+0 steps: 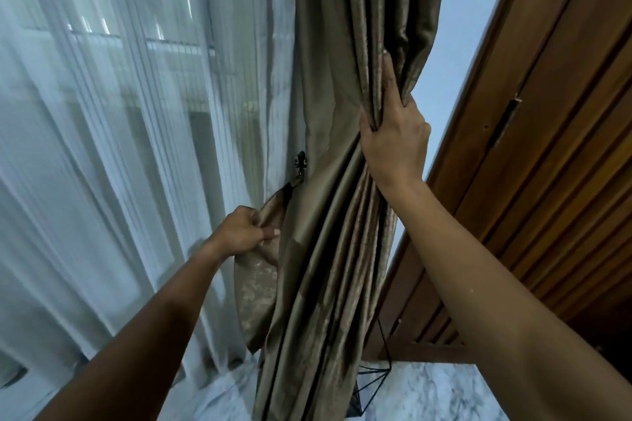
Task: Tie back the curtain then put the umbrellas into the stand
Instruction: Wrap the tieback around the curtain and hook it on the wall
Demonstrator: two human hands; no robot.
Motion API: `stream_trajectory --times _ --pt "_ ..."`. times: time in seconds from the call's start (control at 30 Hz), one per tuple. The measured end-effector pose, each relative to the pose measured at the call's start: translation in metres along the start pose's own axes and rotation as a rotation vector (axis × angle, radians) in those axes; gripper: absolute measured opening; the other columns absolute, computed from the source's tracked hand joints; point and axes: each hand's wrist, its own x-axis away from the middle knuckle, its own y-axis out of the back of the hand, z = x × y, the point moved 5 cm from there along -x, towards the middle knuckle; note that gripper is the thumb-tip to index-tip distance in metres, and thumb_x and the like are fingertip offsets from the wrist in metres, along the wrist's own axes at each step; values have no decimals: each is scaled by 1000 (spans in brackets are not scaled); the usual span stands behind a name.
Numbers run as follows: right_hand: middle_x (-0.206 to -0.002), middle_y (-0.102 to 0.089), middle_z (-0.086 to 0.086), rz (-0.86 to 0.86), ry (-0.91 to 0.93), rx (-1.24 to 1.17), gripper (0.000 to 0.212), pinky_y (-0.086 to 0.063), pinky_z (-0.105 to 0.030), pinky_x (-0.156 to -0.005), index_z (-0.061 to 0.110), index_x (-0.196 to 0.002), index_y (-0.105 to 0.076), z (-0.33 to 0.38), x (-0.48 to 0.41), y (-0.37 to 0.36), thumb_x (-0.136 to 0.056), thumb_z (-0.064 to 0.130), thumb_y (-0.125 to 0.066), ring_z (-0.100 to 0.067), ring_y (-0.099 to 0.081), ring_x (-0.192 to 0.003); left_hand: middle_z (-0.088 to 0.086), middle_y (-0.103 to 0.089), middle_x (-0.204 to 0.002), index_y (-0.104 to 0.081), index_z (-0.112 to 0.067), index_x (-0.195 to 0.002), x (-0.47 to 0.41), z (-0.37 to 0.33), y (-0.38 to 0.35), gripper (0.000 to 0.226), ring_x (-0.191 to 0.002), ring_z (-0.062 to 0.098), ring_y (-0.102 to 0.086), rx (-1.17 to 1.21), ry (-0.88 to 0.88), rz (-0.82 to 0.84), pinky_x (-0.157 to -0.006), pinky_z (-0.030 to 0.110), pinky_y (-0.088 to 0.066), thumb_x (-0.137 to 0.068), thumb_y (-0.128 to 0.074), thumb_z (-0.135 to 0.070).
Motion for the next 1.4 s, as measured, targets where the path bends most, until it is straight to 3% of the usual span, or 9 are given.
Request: stream_trajectory --times 0.2,0.47,0.53,0.67,0.77,0.87,1.0,1.17,1.4 --pt "-118 -66 -23 51 11 -71 72 -54 -43 -71 28 -159 -26 15 5 -13 -95 25 -60 -46 -66 -81 -9 -45 -43 -54 -18 -47 53 -66 40 43 -41 4 -44 -121 -183 -142 -50 24 -33 -87 -72 -17" --pt "-108 -67 -22 45 43 -171 83 -52 -38 -64 28 -158 -25 41 16 -24 -88 18 -69 -44 -65 -75 15 -74 -73 -80 -7 -88 105 -109 59 11 -66 16 -68 12 -391 -187 -61 23 -45 -89 -71 -13" --pt "-110 -66 -20 83 34 -226 87 -53 -39 -69 31 -158 -21 50 18 -29 -87 20 -70 -43 -66 -82 -3 -71 -69 -81 -8 -89 109 -105 42 12 -64 9 -64 63 -415 -150 -63 23 -44 -89 -69 -11" --pt "-119 -68 -18 164 -4 -381 88 -51 -36 -78 27 -159 -24 70 21 -36 -86 21 -71 -38 -67 -96 0 -51 -64 -68 10 -83 119 -88 10 29 -61 10 -47 190 -406 -166 -61 28 -34 -85 -60 -18" --pt "-125 -67 -15 236 -25 -400 88 -51 -37 -84 28 -159 -23 86 25 -42 -86 23 -72 -37 -66 -105 -10 -53 -61 -70 -3 -74 125 -79 3 20 -56 2 -48 214 -373 -198 -59 24 -37 -91 -59 -8" --pt "-148 -54 -2 356 -4 -444 92 -51 -38 -97 40 -155 -18 97 27 -46 -83 37 -76 -30 -61 -123 -16 -45 -47 -50 -23 -52 131 -84 2 46 -48 -4 -42 183 -365 -260 -55 19 -35 -91 -58 -1" --pt "-162 -29 6 615 65 -846 84 -37 -42 -118 45 -152 -14 114 41 -50 -90 39 -70 -16 -38 -147 -10 -45 -47 -50 -14 -54 129 -81 9 38 -41 2 -41 207 -301 -372 -47 16 -31 -90 -58 -7" --pt "-118 -57 -13 702 -547 -1517 25 -46 -38 -78 33 -125 -39 92 64 -51 -101 29 -45 -24 -57 -95 2 -73 -75 -79 -10 -92 130 -67 31 19 -67 6 -62 380 -231 -365 -63 19 -45 -94 -60 -9" --pt "-115 -73 9 863 -652 -1241 28 -57 -21 -82 23 -126 -66 76 130 -67 -106 15 -49 -3 -69 -107 9 -61 -70 -62 16 -83 123 -55 48 43 -68 16 -54 503 -134 -400 -68 31 -43 -75 -68 -26"
